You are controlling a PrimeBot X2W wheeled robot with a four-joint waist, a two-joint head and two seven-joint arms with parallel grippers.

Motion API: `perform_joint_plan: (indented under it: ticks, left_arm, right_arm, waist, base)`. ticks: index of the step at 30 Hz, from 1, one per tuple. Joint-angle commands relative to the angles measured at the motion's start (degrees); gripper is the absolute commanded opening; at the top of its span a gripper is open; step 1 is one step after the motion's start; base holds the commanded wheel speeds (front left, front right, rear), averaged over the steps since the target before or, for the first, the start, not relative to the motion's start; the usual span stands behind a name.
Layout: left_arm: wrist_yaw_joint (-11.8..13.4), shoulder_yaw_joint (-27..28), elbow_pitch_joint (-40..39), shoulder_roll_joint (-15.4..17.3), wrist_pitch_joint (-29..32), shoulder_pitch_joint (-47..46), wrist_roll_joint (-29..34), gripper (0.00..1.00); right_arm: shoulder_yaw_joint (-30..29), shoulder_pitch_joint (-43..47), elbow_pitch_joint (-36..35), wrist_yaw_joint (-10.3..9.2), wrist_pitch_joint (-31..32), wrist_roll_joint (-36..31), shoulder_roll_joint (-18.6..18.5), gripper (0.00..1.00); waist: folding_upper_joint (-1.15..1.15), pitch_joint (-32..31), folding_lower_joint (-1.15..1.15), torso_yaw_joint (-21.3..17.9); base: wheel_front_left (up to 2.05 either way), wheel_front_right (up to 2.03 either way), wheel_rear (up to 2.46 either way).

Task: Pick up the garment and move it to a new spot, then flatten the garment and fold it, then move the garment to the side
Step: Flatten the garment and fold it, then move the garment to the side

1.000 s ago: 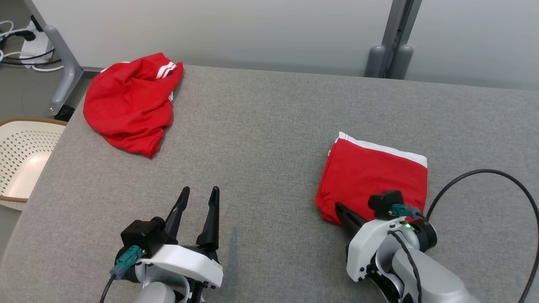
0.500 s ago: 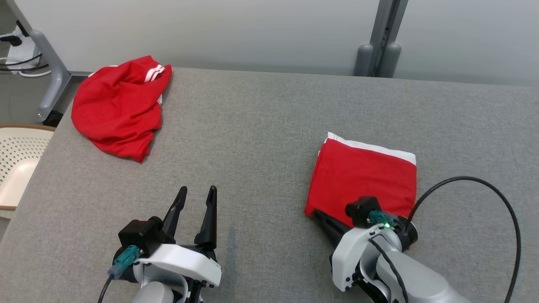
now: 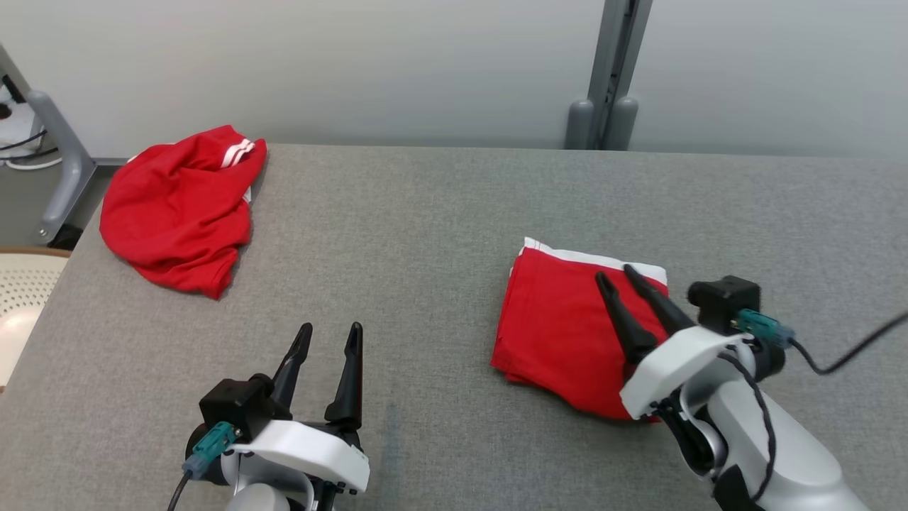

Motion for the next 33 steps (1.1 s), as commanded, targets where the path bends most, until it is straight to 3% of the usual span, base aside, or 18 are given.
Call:
perform_joint_plan:
  ticks: [1,2,15,33]
  left_arm:
    - [-0.2,0.3,0.0,0.2,-0.1,0.4,0.9,1.00]
    - [-0.2,0.4,0.1,0.2,-0.1,0.5,0.9,1.00]
    - [0.2,1.9,0.4,0.2,-0.1,3.2,3.0,1.00]
    - [0.6,4.7,-1.9,0.2,-0.1,7.5,5.1,1.00]
  right_arm:
    - [-4.3,2.9,-2.5,0.01,-0.3,-2.3,-0.1,0.96]
    - [-6.6,4.2,-3.6,0.01,-0.3,-3.6,-0.1,1.00]
    - [-25.5,19.5,-17.4,0.01,-0.3,-16.3,3.5,1.00]
    - [-29.2,26.9,-25.0,0.01,-0.2,-17.2,4.6,1.00]
  waist:
    - [0.00,-0.8,0.00,-0.8]
    - [0.00,-1.0,0.00,-1.0]
    - [0.00,-3.4,0.00,-4.1]
    - [0.00,-4.2,0.00,-5.2]
  base:
    - [0.00,0.00,0.00]
    - [0.00,0.00,0.00]
    - [0.00,0.00,0.00]
    - [0.00,0.00,0.00]
